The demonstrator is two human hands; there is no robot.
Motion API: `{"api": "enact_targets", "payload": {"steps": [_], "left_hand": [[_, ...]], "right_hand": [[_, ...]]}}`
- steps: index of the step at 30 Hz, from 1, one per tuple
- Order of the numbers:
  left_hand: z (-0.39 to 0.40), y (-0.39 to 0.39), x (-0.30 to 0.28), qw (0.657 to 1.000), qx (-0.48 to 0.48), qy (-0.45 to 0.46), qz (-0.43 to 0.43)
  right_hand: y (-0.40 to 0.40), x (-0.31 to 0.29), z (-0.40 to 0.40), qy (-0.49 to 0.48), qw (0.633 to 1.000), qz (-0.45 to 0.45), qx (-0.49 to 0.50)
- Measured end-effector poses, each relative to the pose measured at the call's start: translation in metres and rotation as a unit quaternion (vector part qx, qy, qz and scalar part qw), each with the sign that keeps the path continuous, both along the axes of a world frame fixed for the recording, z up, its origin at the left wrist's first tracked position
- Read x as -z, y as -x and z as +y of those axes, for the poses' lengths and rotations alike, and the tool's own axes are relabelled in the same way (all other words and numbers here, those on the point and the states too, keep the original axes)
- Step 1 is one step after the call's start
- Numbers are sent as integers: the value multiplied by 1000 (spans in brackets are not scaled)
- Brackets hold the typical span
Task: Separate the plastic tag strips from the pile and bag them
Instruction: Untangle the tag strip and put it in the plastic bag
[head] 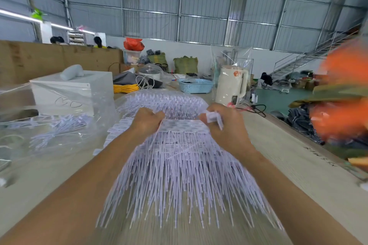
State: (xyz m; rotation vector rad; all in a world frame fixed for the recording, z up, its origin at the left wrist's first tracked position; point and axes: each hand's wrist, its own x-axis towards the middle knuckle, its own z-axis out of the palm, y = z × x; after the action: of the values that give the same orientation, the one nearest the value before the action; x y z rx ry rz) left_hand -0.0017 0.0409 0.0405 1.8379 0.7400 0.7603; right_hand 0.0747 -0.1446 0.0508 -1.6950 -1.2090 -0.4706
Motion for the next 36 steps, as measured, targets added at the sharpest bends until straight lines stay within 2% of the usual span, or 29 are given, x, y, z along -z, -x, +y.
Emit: {"api": "enact_targets", "payload": {"steps": [1, 2, 3, 4, 5, 10, 13, 17, 21, 25, 28, 30, 33, 36], "left_hand": [[2, 2, 2, 1000, 20, -6, 0], [0, 3, 1, 998, 55, -6, 2], [-5, 3, 0, 995, 96, -9, 2], [-12, 2, -3, 991, 133, -15, 0], [-20, 0, -7, 986, 164, -21, -7], [-52, -10, -20, 966, 256, 36, -32], [-64, -12, -18, 965, 251, 43, -69], [-73, -14, -15, 964, 204, 99, -141], [-78, -19, -16, 962, 152, 176, -145], [-84, -28, -4, 978, 57, 140, -143], [-89, -29, -3, 970, 46, 192, -141], [-91, -28, -6, 963, 91, 217, -135], [-93, -23, -9, 964, 157, 196, -81], [-91, -13, -14, 947, 224, 220, -65]], "right_hand": [[-6, -4, -5, -15, 993, 113, -20], [-14, -8, -9, -39, 967, 243, -58], [-22, -10, -11, -67, 924, 361, -108], [-30, -11, -11, -85, 883, 438, -144], [-35, -10, -9, -81, 866, 468, -155], [-27, 5, 13, -8, 899, 412, -146], [-22, 2, 17, -11, 892, 419, -168], [-14, 6, 22, -57, 861, 458, -215], [-9, 7, 27, -135, 813, 510, -245], [-3, 5, 39, -251, 766, 554, -210], [1, 0, 44, -314, 743, 558, -198], [1, 0, 47, -324, 748, 551, -179], [-2, 0, 49, -340, 762, 531, -149], [-4, -1, 53, -348, 810, 458, -114]]}}
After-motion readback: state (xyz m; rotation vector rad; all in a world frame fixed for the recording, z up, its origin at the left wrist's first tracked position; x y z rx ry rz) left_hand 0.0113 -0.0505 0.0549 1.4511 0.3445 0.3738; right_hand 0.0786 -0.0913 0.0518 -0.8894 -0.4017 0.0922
